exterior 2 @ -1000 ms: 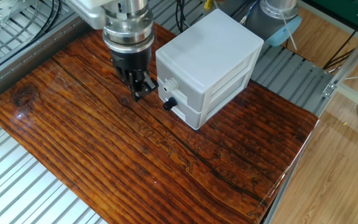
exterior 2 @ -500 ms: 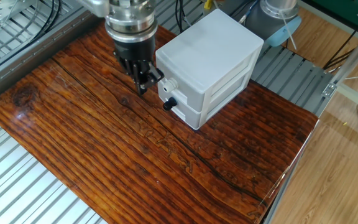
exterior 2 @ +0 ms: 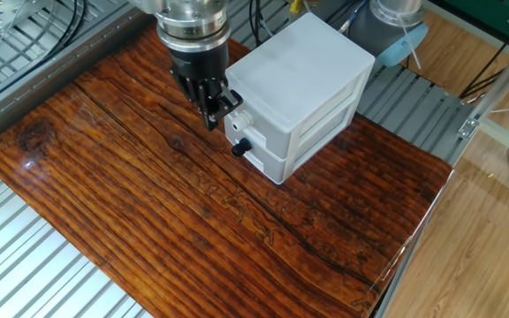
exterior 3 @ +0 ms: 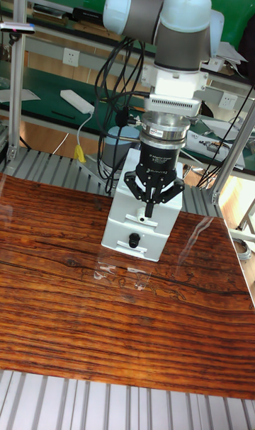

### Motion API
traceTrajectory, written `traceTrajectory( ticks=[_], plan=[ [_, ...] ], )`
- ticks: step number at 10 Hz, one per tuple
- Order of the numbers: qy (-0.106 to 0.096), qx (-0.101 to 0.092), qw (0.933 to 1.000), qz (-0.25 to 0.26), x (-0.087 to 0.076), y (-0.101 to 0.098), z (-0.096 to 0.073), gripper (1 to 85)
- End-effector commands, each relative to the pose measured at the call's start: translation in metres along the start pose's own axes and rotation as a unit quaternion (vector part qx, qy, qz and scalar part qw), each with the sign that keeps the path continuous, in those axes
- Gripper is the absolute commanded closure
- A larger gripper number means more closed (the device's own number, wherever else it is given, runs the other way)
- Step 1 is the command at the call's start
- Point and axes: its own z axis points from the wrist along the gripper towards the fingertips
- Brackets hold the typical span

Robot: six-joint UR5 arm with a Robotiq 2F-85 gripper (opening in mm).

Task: Grasp the handle and open the drawer

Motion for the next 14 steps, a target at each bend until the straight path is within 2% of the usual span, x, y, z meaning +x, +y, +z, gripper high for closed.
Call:
traceTrajectory(
  ticks=[1,2,5,9,11,12,14],
  plan=[
    [-0.002,-0.011,0.9999,0.001,0.005,0.004,0.001,56.3],
    [-0.003,0.001,1.0000,-0.004,0.006,-0.002,0.003,54.0],
    [-0.010,0.012,0.9999,0.001,0.004,-0.005,0.006,54.0],
    [-0.005,0.015,0.9999,0.003,0.007,-0.006,0.007,58.7],
    [0.001,0.015,0.9999,0.001,0.011,-0.004,0.008,58.7],
    [0.000,0.025,0.9997,-0.008,0.011,-0.009,0.008,57.0],
    [0.003,0.020,0.9997,-0.011,0.016,-0.007,0.011,56.0]
  ],
)
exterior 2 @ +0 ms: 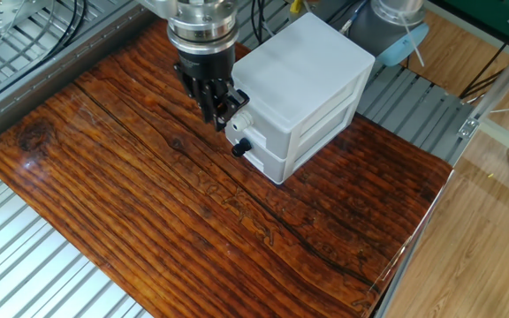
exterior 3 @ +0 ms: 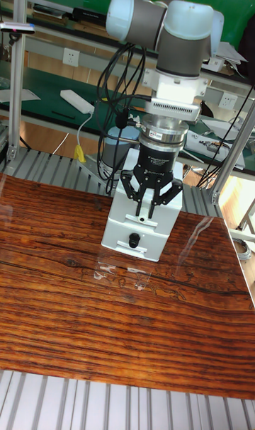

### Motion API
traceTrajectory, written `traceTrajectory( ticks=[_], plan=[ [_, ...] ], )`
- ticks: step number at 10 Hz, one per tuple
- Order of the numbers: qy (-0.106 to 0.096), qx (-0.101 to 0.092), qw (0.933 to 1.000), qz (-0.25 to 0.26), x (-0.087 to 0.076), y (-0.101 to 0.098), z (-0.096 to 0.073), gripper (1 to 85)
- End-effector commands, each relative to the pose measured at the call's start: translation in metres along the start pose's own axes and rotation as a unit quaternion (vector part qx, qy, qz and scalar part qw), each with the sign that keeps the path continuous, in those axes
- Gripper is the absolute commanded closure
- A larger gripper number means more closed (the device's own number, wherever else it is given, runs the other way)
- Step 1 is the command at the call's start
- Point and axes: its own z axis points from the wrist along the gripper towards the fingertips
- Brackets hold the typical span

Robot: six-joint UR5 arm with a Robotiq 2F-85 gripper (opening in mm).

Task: Grasp the handle and open the drawer

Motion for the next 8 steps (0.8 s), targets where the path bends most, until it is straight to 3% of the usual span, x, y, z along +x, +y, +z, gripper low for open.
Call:
traceTrajectory(
  ticks=[1,2,4,5,8],
  plan=[
    [0.006,-0.010,0.9999,-0.002,0.008,0.008,0.002,55.0],
    [0.003,-0.005,1.0000,-0.004,0.009,0.010,0.005,53.0],
    [0.007,-0.015,0.9998,-0.006,0.015,0.019,0.008,49.0],
    [0.010,0.000,0.9999,-0.014,0.017,0.012,0.009,49.0],
    [0.017,0.003,0.9994,-0.029,0.026,0.009,0.014,49.0]
  ],
)
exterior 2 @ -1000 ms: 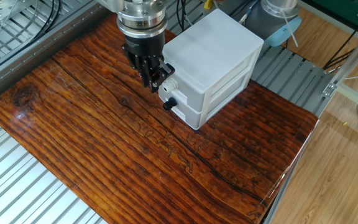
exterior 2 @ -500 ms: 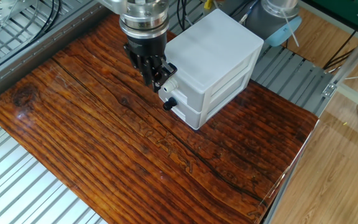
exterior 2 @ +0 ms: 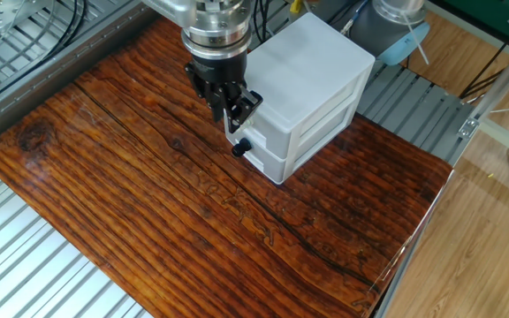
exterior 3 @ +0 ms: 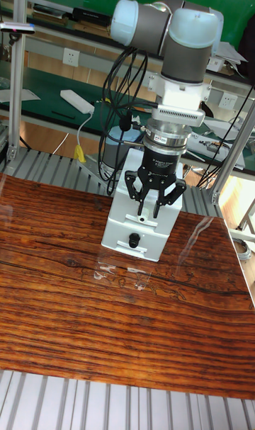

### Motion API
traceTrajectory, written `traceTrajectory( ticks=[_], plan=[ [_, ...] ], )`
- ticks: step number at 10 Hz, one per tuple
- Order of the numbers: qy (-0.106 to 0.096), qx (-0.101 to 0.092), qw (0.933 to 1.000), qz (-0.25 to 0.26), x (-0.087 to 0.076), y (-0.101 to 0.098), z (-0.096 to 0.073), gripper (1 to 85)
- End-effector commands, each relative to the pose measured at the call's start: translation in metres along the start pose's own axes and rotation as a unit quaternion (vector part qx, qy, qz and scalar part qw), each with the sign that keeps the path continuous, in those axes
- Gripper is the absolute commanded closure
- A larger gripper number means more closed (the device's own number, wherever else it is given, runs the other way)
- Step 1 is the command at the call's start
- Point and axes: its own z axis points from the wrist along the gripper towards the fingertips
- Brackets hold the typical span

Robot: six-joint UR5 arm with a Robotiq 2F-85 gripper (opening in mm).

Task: Grasp the handle and open the drawer

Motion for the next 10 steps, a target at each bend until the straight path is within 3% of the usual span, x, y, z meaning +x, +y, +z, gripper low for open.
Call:
traceTrajectory(
  ticks=[1,6,10],
  plan=[
    [0.004,0.000,0.9999,-0.014,0.007,-0.001,0.005,49.0],
    [0.005,0.001,0.9997,-0.024,0.019,-0.003,0.024,48.3],
    [0.005,-0.006,0.9998,-0.016,0.019,0.002,0.028,48.3]
  ],
)
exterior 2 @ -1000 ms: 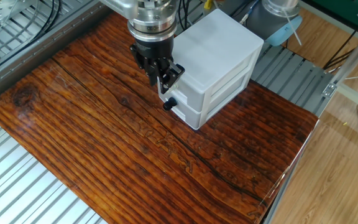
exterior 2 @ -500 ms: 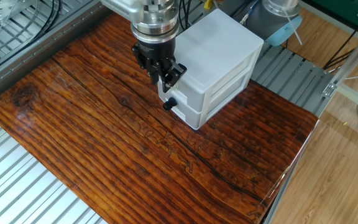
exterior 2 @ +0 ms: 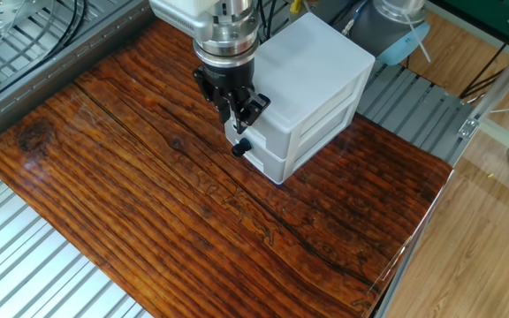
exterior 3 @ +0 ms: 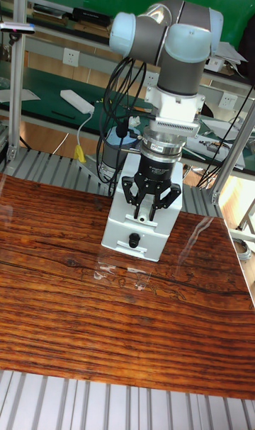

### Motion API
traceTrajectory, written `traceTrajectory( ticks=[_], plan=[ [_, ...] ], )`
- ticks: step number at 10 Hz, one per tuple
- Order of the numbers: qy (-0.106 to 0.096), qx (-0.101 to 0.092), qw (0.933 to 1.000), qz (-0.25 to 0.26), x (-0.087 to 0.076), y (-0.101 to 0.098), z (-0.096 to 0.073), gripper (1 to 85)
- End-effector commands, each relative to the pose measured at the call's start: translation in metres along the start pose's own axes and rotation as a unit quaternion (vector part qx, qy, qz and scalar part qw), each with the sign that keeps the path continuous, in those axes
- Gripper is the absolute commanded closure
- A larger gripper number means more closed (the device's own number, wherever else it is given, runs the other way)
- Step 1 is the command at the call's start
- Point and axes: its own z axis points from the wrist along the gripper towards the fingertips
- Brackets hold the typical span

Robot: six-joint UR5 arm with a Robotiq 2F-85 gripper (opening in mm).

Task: Grasp the handle and open the drawer

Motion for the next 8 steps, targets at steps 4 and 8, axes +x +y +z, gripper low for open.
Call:
traceTrajectory(
  ticks=[4,8],
  plan=[
    [0.005,-0.004,0.9999,0.010,0.004,0.000,0.008,49.0],
    [0.013,-0.014,0.9997,0.015,0.008,0.004,0.014,49.0]
  ],
)
